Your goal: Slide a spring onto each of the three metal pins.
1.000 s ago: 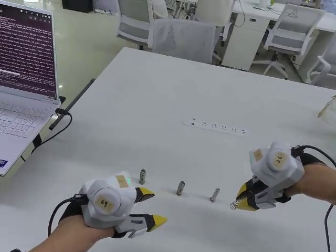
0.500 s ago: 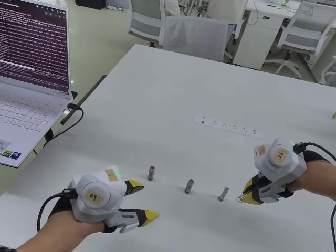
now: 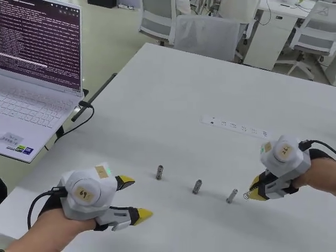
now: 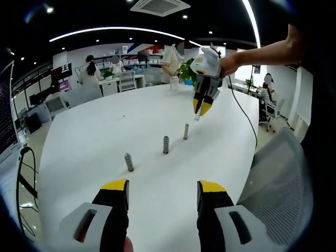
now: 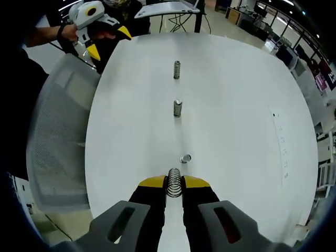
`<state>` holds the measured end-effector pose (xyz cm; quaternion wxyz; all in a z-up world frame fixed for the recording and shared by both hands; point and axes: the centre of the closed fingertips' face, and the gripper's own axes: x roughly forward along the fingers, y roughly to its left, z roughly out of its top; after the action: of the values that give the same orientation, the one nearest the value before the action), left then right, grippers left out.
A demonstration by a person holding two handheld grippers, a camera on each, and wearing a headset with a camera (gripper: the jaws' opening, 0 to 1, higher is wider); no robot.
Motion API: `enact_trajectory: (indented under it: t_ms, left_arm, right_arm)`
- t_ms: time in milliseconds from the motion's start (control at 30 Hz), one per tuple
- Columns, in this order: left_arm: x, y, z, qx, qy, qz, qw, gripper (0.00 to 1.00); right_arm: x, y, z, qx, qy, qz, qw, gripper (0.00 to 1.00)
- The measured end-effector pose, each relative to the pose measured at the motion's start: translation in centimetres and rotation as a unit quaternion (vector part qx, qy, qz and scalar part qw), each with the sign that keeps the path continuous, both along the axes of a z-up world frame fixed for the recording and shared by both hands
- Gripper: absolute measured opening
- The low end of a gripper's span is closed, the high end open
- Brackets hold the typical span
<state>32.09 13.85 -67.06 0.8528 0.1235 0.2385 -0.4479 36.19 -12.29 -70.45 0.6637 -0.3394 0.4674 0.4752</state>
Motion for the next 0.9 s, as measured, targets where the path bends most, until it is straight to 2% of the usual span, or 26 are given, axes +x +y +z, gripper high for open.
enact_trajectory:
  t_ms: [233, 533, 900]
  left_arm:
    - [0.2, 1.4, 0.0, -0.001, 0.003, 0.022, 0.9997, 0.50]
    - [0.1, 2.7, -0.3, 0.001, 0.009, 0.040, 0.9992, 0.50]
    - [0.1, 3.0, -0.5, -0.001, 0.014, 0.046, 0.9989, 0.50]
  right_arm:
    - [1.1, -0.4, -1.0, -0.013, -0.003, -0.001, 0.9999, 0.09]
    - [1.8, 0.1, -1.1, -0.011, 0.001, -0.001, 0.9999, 0.09]
    - [2.4, 1.2, -1.3, -0.011, 0.007, 0.019, 0.9997, 0.09]
